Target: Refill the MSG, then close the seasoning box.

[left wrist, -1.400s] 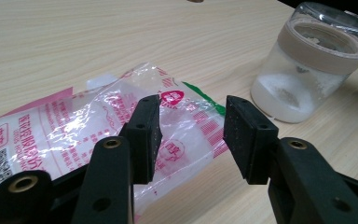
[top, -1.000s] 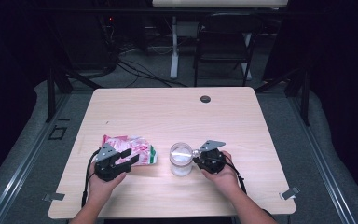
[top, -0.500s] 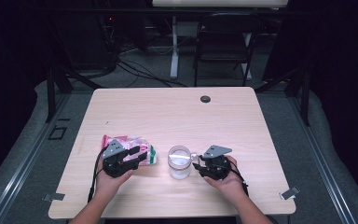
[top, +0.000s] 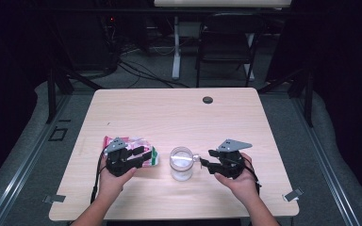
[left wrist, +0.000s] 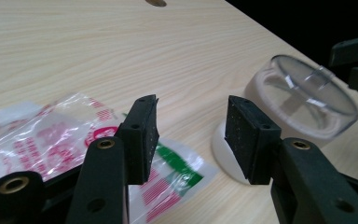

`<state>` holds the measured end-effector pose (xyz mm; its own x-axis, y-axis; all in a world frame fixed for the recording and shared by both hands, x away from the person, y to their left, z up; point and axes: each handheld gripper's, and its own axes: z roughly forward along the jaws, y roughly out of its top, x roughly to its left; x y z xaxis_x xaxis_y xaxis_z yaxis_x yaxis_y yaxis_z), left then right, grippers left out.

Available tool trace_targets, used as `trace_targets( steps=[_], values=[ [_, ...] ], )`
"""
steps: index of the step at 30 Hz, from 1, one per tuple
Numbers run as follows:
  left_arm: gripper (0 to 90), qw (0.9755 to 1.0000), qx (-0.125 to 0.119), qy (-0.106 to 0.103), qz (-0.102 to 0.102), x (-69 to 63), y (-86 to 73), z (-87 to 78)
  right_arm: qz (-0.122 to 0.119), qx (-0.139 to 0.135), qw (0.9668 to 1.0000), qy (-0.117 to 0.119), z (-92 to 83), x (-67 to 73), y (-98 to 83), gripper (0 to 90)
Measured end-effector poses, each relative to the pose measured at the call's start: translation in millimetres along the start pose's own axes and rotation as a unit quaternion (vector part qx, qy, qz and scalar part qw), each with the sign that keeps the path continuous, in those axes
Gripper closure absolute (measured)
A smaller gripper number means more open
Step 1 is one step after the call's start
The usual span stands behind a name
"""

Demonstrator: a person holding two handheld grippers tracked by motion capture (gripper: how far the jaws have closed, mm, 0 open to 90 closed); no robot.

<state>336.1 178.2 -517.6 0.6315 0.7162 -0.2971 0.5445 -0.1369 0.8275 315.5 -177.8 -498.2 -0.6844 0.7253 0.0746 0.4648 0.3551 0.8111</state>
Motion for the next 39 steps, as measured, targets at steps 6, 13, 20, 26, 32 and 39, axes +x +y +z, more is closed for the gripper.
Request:
trace_targets(
  steps=[6, 13, 20, 26, 32, 39],
  values=[
    [54.5, 0.9999, 0.001, -0.005, 0.012, -17.7, 28.3, 10.4, 0.025, 0.022, 0.9992, -0.02, 2.4, 5.7, 33.3, 64.6],
    [54.2, 0.9996, -0.001, -0.025, -0.012, -21.7, 44.2, 20.1, 0.087, 0.021, 0.9956, -0.029, 5.6, 3.3, 50.0, 70.7],
    [62.8, 0.9991, -0.017, -0.028, -0.027, -17.8, 36.5, 17.1, 0.101, 0.014, 0.9945, -0.024, -0.4, -1.7, 43.5, 73.6],
    [64.2, 0.998, 0.029, -0.042, 0.037, -27.9, 27.9, 17.5, 0.132, 0.004, 0.9913, 0.001, -5.0, -4.4, 35.7, 75.1],
    [70.4, 0.9953, 0.049, -0.039, 0.074, -35.1, 22.8, 21.3, 0.143, 0.02, 0.9894, 0.014, -0.8, -4.5, 30.0, 78.3],
    [83.7, 0.9917, 0.077, -0.058, 0.085, -35.6, 19.2, 23.8, 0.15, 0.035, 0.9878, 0.022, 7.6, -3.2, 27.8, 83.0]
  ],
)
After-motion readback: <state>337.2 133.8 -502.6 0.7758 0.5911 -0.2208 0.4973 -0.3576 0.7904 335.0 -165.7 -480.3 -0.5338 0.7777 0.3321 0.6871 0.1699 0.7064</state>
